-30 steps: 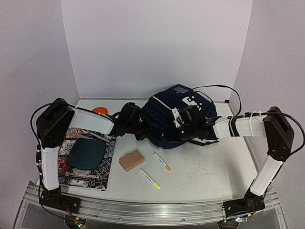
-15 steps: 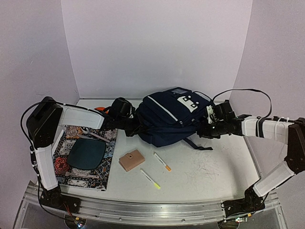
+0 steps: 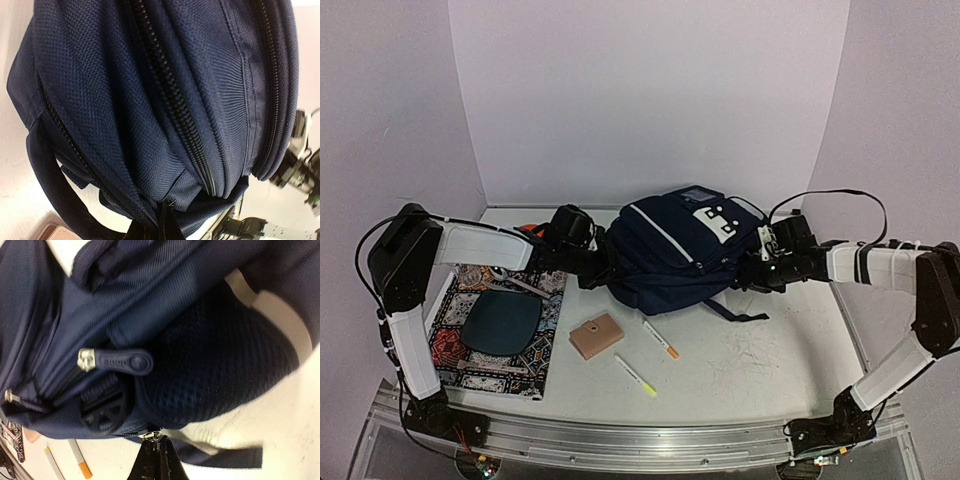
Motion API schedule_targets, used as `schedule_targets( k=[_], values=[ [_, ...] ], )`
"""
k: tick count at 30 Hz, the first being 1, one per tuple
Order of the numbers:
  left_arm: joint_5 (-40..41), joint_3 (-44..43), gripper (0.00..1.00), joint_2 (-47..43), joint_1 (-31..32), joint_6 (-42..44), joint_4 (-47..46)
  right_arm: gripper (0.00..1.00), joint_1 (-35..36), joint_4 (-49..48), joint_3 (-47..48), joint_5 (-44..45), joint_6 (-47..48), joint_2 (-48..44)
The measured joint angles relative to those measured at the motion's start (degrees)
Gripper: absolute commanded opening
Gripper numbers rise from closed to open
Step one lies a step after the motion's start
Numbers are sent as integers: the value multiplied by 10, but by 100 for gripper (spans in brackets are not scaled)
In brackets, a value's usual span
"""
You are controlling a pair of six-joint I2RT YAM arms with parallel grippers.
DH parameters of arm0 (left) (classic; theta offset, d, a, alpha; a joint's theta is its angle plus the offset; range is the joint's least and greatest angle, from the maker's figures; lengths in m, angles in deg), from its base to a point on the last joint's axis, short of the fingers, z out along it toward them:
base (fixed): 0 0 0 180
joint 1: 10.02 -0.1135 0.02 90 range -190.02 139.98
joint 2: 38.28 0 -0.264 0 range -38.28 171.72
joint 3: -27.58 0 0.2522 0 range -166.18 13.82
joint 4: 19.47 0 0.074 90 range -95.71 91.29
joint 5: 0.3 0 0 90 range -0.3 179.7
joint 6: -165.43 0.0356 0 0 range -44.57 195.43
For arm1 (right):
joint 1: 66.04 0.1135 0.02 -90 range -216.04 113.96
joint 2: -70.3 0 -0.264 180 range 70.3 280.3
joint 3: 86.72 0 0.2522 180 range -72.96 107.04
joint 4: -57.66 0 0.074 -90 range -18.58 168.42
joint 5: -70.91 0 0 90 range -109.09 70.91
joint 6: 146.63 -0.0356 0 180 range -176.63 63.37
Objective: Pack the student bag
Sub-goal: Zip the student bag into the largest pocket of the bag.
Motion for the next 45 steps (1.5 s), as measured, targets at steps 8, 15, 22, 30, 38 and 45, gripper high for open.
schedule_targets(
  k=[8,15,22,30,38,45],
  values=[
    [48,3,32,0,48,9,16,38,-37,-12,4,-22,21,15],
    [75,3,55,-4,67,23,30,57,-43,-1,-18,-43,21,-69],
    [109,-5,67,-45,67,90,77,64,-26,4,-26,-76,18,-137],
    [156,-17,72,-121,68,198,102,63,10,-19,-37,-89,25,-101],
    [168,-58,54,-57,121,281,98,52,10,-89,-38,-119,59,-4],
    [186,-58,45,1,186,306,91,49,10,-118,-31,-129,68,29]
  ],
)
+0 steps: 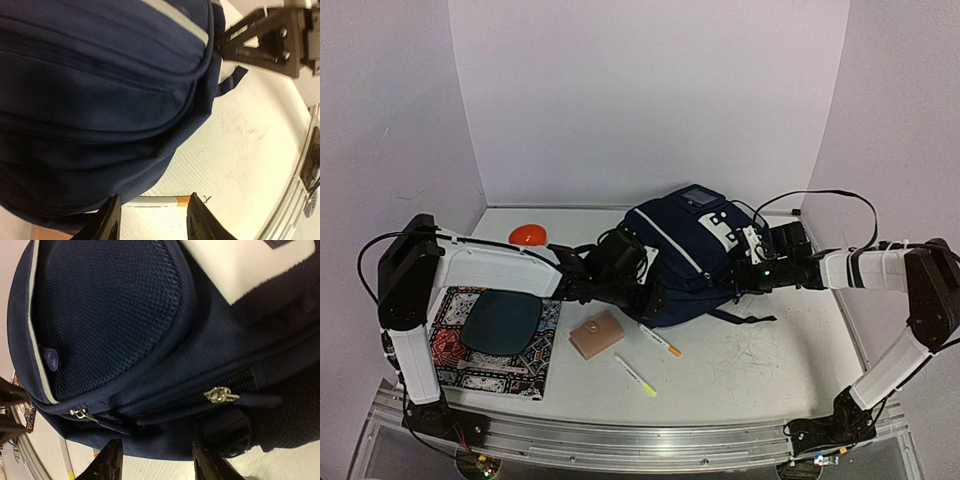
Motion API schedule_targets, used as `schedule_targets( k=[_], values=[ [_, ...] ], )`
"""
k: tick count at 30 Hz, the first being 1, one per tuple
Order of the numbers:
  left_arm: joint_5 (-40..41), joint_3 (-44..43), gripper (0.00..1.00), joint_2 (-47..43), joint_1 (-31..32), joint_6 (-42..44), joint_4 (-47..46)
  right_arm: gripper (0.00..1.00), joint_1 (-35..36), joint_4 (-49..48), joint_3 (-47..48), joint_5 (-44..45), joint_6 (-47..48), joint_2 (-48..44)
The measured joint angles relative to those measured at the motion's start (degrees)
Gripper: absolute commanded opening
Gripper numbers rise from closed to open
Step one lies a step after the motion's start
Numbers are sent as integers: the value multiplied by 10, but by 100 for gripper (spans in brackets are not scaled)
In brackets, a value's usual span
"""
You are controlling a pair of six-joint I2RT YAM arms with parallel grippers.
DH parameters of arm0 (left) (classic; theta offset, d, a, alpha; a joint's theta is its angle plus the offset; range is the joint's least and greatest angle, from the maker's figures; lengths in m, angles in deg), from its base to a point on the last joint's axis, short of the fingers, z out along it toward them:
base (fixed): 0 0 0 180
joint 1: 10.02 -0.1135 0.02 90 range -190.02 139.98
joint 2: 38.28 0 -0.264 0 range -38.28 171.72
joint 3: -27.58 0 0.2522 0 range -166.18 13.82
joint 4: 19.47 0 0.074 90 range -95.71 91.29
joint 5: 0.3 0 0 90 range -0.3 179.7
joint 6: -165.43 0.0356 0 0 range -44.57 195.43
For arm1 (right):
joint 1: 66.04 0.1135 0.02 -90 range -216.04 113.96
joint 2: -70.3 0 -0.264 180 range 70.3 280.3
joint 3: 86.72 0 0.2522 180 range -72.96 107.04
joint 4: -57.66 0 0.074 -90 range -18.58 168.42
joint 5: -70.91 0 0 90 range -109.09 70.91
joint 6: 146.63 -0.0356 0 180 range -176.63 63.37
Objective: Pack the student bag
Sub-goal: Zip the student bag into the largest pocket of the bag, then adjust the student bag at the center of the board.
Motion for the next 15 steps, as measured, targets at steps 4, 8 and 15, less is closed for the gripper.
schedule_targets(
  k=[4,8,15],
  values=[
    [23,1,44,33,21,0,-9,49,0,-8,10,-9,6,0],
    [37,6,45,58,34,-2,-10,50,0,-16,15,-17,14,0],
    [46,16,53,56,38,-4,-10,50,2,-25,17,-61,28,13]
  ],
)
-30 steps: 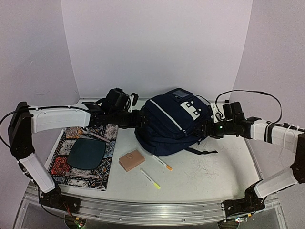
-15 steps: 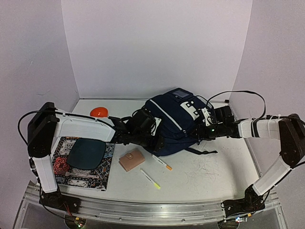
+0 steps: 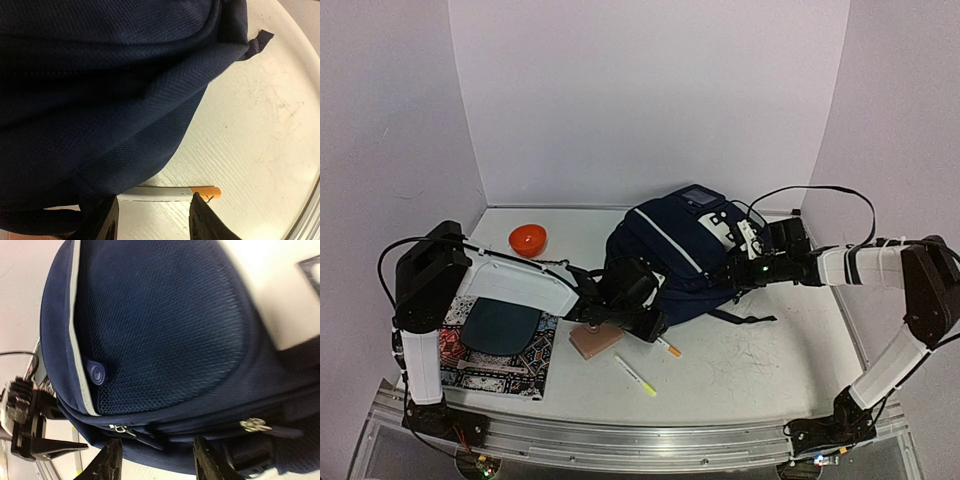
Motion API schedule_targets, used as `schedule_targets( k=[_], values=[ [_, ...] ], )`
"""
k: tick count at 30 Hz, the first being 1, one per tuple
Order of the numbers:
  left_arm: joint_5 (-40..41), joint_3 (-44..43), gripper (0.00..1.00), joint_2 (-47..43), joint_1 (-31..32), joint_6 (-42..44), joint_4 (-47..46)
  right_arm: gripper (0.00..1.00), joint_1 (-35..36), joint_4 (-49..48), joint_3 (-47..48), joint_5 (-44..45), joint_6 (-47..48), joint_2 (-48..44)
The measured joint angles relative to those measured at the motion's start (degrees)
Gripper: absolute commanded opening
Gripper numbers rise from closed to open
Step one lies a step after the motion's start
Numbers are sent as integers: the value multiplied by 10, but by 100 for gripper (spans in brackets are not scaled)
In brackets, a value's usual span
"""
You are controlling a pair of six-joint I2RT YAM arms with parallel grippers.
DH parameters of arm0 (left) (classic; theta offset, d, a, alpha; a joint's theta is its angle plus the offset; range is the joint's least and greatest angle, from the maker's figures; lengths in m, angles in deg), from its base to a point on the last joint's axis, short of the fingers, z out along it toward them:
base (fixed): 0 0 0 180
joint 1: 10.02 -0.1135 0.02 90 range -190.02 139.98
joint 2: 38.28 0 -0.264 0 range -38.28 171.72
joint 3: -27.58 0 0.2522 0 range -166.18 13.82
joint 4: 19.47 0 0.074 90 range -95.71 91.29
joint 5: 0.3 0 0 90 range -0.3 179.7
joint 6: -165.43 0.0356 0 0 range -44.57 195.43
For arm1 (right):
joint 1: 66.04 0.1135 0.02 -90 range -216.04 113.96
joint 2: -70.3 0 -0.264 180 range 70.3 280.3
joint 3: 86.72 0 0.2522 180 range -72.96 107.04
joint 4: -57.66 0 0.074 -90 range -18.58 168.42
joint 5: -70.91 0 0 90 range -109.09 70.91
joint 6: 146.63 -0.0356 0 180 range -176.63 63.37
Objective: Pack the student bag
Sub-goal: Adjust the student bag at the center of the board.
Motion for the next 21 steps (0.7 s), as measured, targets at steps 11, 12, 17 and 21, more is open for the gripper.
schedule_targets(
  k=[11,12,17,21],
  values=[
    [-2,-35,56,-34,-18,-14,-6,39,12,-30,14,-41,20,55],
    [-4,-40,56,-34,-23,-14,-6,36,12,-33,14,-42,20,58],
    [-9,-48,56,-34,-41,-15,-8,10,12,-49,14,-48,18,68],
    [-13,-58,55,-23,-48,-15,-9,0,27,-60,14,-67,13,71]
  ],
)
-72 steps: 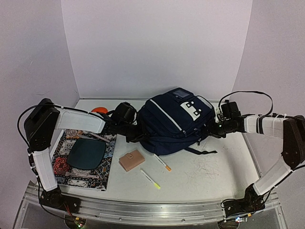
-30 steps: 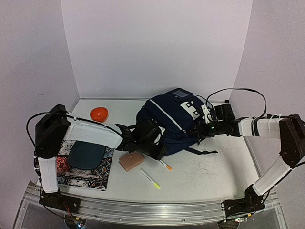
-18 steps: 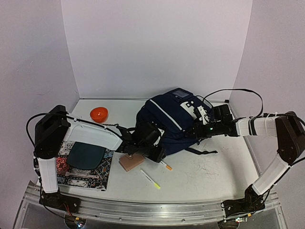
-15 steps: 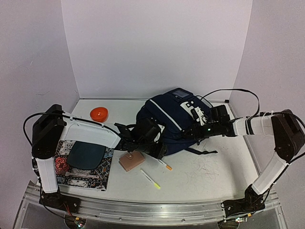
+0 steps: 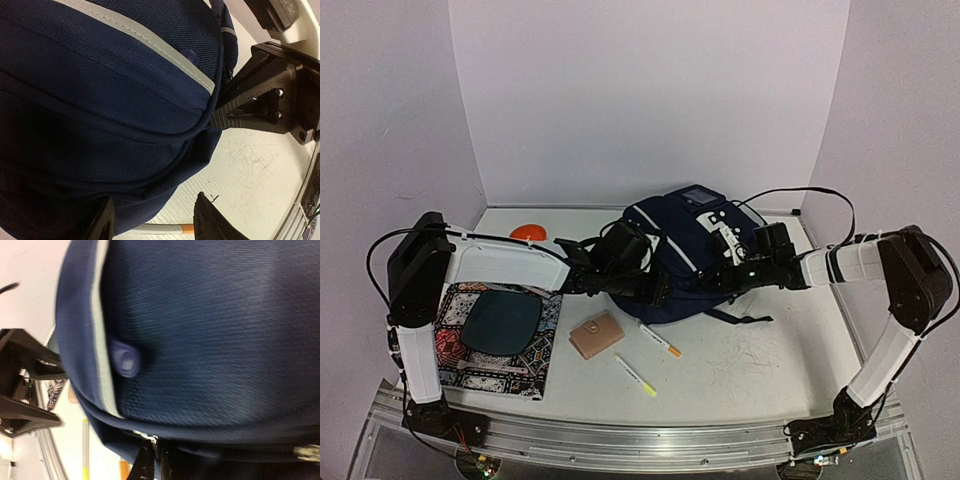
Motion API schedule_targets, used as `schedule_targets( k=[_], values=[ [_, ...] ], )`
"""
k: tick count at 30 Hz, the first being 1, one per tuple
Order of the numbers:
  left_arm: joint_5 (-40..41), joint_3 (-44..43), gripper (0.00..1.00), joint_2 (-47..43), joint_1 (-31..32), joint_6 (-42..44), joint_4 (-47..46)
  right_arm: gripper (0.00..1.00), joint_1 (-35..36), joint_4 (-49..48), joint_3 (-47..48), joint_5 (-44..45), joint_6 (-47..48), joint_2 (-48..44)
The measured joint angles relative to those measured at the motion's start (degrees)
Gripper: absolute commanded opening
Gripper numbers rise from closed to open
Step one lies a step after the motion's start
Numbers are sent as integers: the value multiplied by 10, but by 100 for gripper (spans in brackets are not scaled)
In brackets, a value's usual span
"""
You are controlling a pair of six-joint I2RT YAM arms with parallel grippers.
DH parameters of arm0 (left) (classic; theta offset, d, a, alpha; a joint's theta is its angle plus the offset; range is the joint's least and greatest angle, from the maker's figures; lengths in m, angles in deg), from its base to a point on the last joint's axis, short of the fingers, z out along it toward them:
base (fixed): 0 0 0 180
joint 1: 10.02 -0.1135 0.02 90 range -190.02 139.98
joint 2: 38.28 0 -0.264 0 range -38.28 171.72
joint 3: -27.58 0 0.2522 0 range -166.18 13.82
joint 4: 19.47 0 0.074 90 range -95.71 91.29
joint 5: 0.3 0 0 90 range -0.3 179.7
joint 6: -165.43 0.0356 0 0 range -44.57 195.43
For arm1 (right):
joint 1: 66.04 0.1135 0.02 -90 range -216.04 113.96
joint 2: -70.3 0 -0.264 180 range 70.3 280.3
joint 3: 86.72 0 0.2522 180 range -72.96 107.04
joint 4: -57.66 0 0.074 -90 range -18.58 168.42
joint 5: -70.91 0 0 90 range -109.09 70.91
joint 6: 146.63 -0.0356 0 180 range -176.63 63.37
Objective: Pack the student bag
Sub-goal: Adjust the student bag at the center of the board.
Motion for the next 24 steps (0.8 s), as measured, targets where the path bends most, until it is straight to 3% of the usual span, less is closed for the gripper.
schedule_targets(
  k=[17,24],
  values=[
    [-34,54,54,39,-1,-57,-112,0,111,-52,-24,82,-145,-26],
    [-6,143,57,-25,13,-57,-151,0,124,-45,-19,116,-228,-44]
  ],
)
